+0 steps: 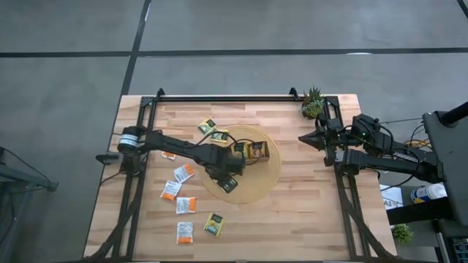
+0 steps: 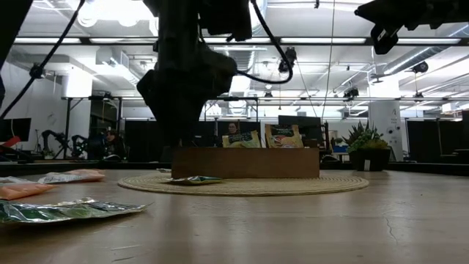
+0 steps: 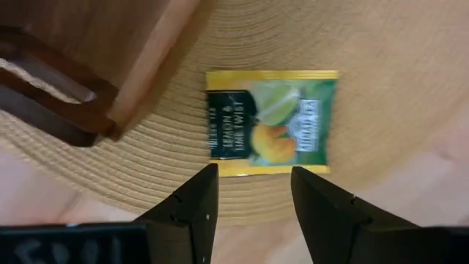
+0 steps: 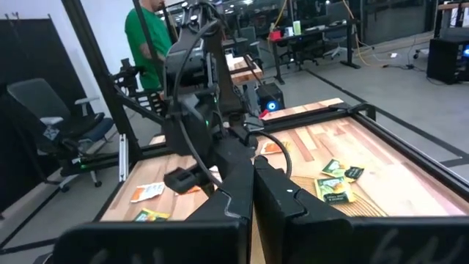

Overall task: Pick & Place Tea
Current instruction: Put the yellow tea bag into the middle section of the wooden organizer

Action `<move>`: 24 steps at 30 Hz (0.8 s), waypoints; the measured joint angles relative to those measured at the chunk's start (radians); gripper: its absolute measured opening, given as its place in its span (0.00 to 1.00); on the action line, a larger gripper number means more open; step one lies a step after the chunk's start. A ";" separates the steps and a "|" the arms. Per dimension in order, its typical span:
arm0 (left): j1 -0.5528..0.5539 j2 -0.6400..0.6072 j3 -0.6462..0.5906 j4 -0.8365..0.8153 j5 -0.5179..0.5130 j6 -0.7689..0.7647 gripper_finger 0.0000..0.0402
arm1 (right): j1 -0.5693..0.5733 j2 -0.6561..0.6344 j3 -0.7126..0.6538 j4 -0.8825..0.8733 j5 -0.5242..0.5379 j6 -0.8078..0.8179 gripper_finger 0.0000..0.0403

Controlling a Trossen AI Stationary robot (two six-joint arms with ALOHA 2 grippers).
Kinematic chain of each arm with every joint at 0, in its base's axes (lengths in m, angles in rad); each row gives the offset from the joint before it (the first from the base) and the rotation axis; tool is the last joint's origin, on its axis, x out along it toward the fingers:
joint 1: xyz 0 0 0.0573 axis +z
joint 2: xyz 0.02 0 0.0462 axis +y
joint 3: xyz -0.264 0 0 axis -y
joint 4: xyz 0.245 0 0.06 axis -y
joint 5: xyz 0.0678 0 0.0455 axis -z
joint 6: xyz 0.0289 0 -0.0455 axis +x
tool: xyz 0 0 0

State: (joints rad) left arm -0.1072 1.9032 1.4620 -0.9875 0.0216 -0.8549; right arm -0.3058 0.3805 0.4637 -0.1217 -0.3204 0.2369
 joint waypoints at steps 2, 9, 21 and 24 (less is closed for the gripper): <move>-0.001 0.013 -0.004 -0.003 -0.005 -0.002 0.41 | 0.000 0.000 0.000 -0.001 -0.001 0.001 0.02; -0.001 0.054 -0.008 -0.001 -0.005 -0.012 0.41 | 0.000 0.000 0.000 0.000 0.006 0.054 0.02; -0.001 0.132 -0.007 0.011 -0.005 0.018 0.41 | 0.000 0.001 0.000 0.001 0.009 0.085 0.02; 0.000 0.139 -0.006 0.014 -0.005 0.029 0.41 | 0.000 0.001 0.000 0.001 0.010 0.086 0.02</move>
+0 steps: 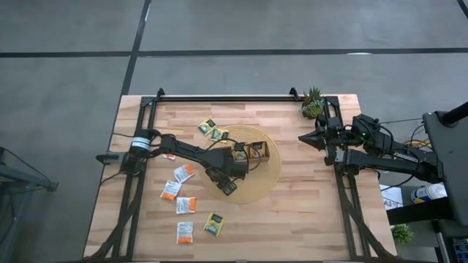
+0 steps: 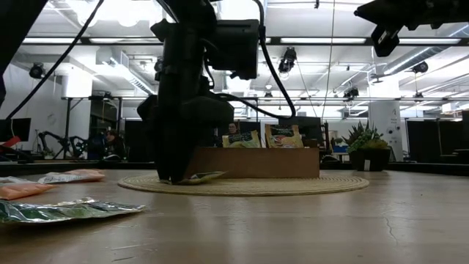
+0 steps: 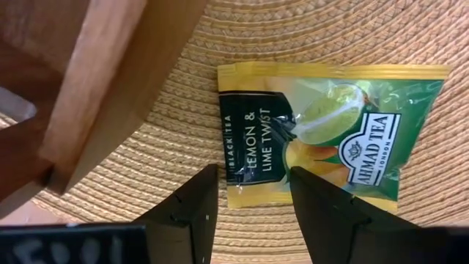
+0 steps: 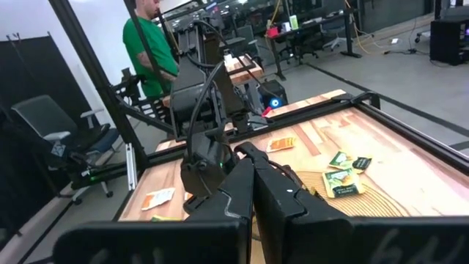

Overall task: Pick & Place Tea
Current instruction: Put the yellow tea bag into the middle section of the wooden organizer

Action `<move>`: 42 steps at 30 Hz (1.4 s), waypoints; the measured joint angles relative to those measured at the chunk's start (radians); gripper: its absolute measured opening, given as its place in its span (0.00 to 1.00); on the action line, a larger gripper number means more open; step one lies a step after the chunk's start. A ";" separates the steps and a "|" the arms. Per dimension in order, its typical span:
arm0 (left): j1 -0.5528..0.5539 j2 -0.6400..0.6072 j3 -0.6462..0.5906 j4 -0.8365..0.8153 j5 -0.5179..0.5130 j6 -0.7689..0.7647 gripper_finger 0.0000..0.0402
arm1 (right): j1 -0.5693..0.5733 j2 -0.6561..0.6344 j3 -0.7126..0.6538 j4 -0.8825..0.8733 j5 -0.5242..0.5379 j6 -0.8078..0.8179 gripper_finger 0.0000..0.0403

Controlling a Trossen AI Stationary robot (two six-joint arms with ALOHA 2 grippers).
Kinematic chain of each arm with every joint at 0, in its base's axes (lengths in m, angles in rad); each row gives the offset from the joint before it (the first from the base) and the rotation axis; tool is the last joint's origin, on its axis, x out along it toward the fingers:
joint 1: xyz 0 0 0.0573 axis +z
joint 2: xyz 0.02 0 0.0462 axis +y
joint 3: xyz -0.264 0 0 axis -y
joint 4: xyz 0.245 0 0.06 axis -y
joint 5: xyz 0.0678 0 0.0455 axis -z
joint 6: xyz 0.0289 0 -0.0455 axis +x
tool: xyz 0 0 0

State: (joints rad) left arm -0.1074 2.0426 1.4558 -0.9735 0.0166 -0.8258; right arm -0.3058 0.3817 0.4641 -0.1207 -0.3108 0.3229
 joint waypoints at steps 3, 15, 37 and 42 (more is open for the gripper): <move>0.001 0.002 0.000 0.003 0.000 0.001 0.40 | 0.000 0.000 0.000 0.000 0.000 0.001 0.02; 0.001 0.004 -0.002 0.012 -0.008 0.008 0.01 | 0.000 0.000 0.000 0.000 0.000 0.011 0.02; 0.004 -0.126 0.259 -0.183 -0.268 0.084 0.00 | 0.000 -0.001 0.000 0.095 -0.001 0.130 0.02; 0.012 -0.131 0.331 -0.175 -0.421 0.217 0.00 | 0.000 -0.002 0.000 0.125 -0.001 0.130 0.02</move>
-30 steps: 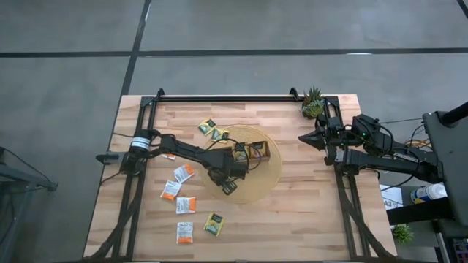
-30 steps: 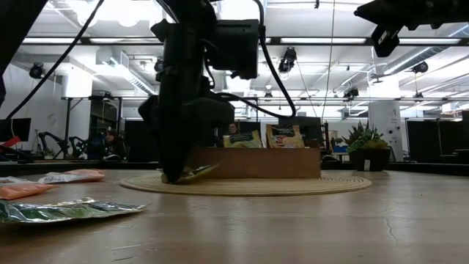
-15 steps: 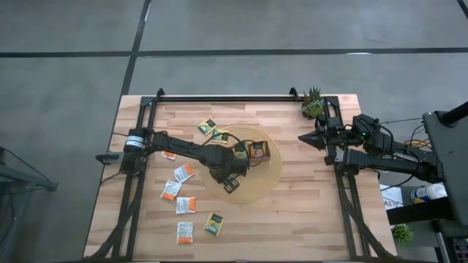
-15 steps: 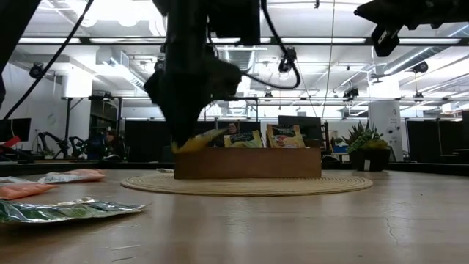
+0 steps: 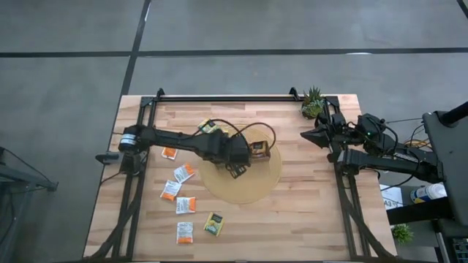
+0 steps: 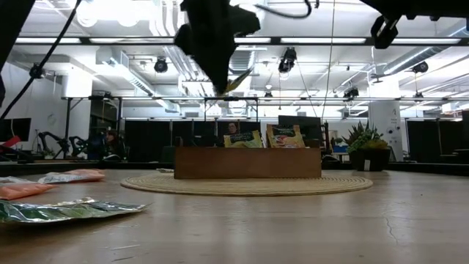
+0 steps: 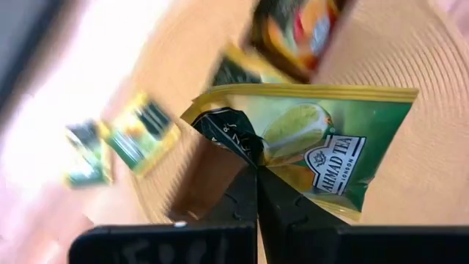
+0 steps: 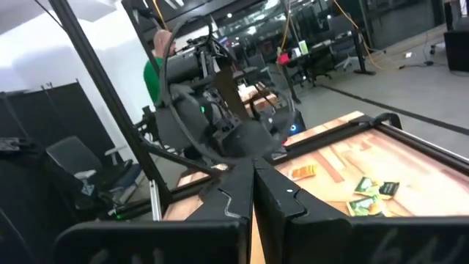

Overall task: Pick & Place Tea
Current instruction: Put the yellow tea bag into the middle section of the wooden organizer

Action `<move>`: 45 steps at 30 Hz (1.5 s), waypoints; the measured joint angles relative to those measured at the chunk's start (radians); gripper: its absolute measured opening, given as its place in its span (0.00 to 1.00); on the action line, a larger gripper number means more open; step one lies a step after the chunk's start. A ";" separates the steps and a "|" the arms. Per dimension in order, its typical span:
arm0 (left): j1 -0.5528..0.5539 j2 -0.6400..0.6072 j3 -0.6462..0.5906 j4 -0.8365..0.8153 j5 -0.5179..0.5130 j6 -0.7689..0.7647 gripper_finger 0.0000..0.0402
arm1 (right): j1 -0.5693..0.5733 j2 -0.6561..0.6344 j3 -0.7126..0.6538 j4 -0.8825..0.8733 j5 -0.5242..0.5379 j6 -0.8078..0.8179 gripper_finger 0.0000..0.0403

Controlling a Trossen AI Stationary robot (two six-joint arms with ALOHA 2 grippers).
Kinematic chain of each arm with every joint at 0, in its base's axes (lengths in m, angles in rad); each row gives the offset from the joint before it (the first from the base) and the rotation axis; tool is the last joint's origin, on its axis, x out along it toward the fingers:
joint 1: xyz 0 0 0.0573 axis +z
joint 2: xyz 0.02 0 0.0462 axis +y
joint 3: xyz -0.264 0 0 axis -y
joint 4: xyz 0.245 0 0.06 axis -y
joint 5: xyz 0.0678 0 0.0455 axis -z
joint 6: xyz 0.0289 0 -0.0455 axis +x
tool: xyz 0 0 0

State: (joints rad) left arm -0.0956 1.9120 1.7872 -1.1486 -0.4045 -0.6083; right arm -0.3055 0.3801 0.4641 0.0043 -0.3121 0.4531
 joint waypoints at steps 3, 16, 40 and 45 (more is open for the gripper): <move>0.012 0.003 0.015 0.004 -0.073 0.073 0.00 | 0.000 0.000 0.000 0.002 0.000 0.000 0.02; 0.043 0.004 -0.025 0.019 -0.301 0.223 0.00 | 0.000 0.000 0.000 0.008 0.057 0.010 0.02; 0.040 0.093 -0.023 0.058 -0.327 0.332 0.00 | 0.000 0.000 0.000 0.009 0.080 -0.008 0.02; 0.032 0.125 -0.011 0.084 -0.283 0.353 0.00 | 0.000 0.000 0.000 0.008 0.082 -0.008 0.02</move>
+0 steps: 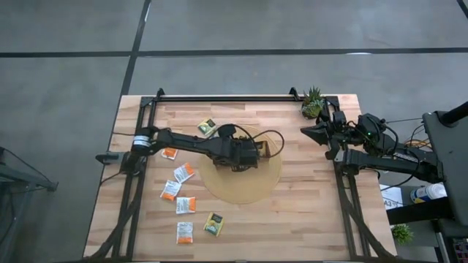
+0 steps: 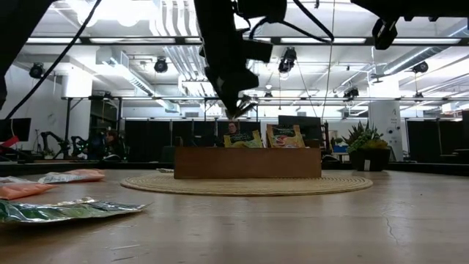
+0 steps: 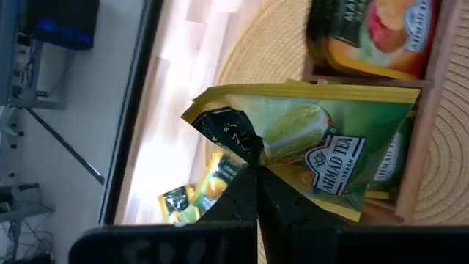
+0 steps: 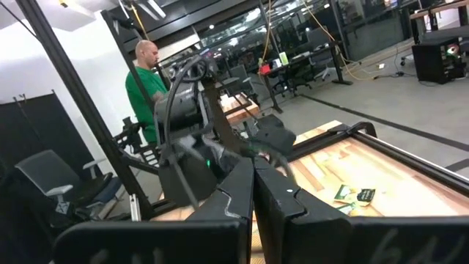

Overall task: Pick & Place Tea
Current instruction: Put the yellow tea bag into the middle section of the wooden organizer

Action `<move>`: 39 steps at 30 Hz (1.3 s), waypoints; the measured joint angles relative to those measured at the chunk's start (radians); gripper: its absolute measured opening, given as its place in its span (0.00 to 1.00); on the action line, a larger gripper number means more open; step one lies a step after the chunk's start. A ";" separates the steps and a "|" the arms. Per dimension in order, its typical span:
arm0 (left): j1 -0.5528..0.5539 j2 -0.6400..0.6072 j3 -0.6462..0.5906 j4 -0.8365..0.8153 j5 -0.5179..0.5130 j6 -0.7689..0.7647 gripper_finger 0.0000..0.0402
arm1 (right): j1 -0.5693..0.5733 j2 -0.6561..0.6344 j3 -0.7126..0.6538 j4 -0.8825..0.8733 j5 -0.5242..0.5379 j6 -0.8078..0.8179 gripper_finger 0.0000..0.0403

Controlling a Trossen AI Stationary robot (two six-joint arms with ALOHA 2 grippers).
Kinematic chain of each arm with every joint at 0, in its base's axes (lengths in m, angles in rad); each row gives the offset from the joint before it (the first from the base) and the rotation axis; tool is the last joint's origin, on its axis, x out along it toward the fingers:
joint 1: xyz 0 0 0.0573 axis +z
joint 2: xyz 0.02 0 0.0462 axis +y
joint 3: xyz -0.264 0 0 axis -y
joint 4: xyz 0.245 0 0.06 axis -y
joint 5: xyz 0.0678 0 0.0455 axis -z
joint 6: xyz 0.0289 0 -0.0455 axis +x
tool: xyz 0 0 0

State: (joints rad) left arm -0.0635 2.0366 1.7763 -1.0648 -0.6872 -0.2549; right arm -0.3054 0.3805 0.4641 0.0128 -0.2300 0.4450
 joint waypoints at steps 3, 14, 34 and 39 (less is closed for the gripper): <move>0.000 0.020 0.016 -0.016 0.003 0.000 0.00 | 0.000 0.000 0.000 0.000 0.020 0.000 0.02; 0.002 0.107 0.104 -0.094 0.019 0.011 0.00 | 0.000 0.000 0.000 0.000 0.023 0.000 0.02; 0.022 0.184 0.144 -0.147 0.022 0.003 0.00 | 0.000 0.001 0.000 -0.004 0.023 0.000 0.02; 0.026 0.195 0.144 -0.132 0.027 0.011 0.00 | 0.000 0.001 0.000 -0.007 0.023 0.000 0.02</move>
State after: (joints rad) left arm -0.0376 2.2313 1.9202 -1.1967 -0.6598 -0.2440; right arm -0.3058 0.3813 0.4641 0.0054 -0.2066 0.4454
